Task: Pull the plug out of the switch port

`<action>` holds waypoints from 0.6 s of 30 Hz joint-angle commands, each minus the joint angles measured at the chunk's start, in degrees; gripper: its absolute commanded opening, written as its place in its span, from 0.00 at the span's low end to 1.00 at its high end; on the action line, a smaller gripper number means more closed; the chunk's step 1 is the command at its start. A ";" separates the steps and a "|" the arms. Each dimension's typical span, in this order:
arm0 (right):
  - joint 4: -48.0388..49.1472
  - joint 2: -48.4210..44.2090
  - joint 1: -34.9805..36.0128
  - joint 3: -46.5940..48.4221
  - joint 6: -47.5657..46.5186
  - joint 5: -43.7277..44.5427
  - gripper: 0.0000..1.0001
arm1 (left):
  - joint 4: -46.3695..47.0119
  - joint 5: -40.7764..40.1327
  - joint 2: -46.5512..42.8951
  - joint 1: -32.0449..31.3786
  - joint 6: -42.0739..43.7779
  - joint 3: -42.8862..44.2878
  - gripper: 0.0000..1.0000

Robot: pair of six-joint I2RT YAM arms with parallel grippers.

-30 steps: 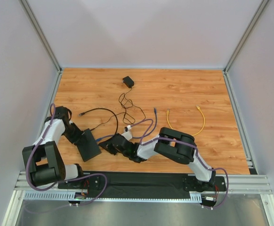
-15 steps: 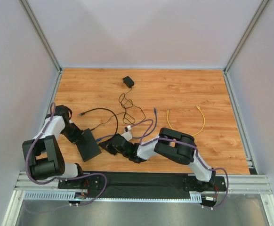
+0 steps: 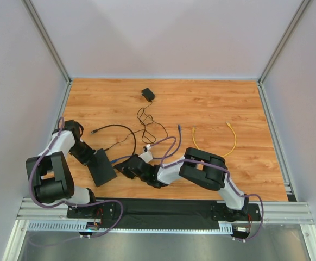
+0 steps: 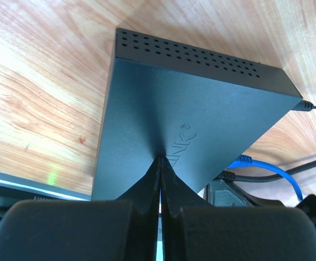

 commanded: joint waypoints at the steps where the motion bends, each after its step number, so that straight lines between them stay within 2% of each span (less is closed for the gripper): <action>1: -2.69 -1.24 -0.23 -2.16 -3.43 5.53 0.00 | 2.70 -12.78 3.45 0.15 0.18 -3.15 0.00; 9: 7.43 -1.95 -2.51 -8.05 -2.28 3.34 0.00 | 2.09 -14.63 3.89 -0.20 -0.17 -2.89 0.00; 15: 7.52 -5.46 -1.99 -10.86 -6.58 3.16 0.00 | 1.65 -14.63 2.49 -1.34 -0.08 -2.54 0.00; 18: 5.42 -8.09 -1.64 -10.96 -12.38 2.02 0.00 | 1.21 -14.19 0.39 -2.66 -0.17 -2.36 0.00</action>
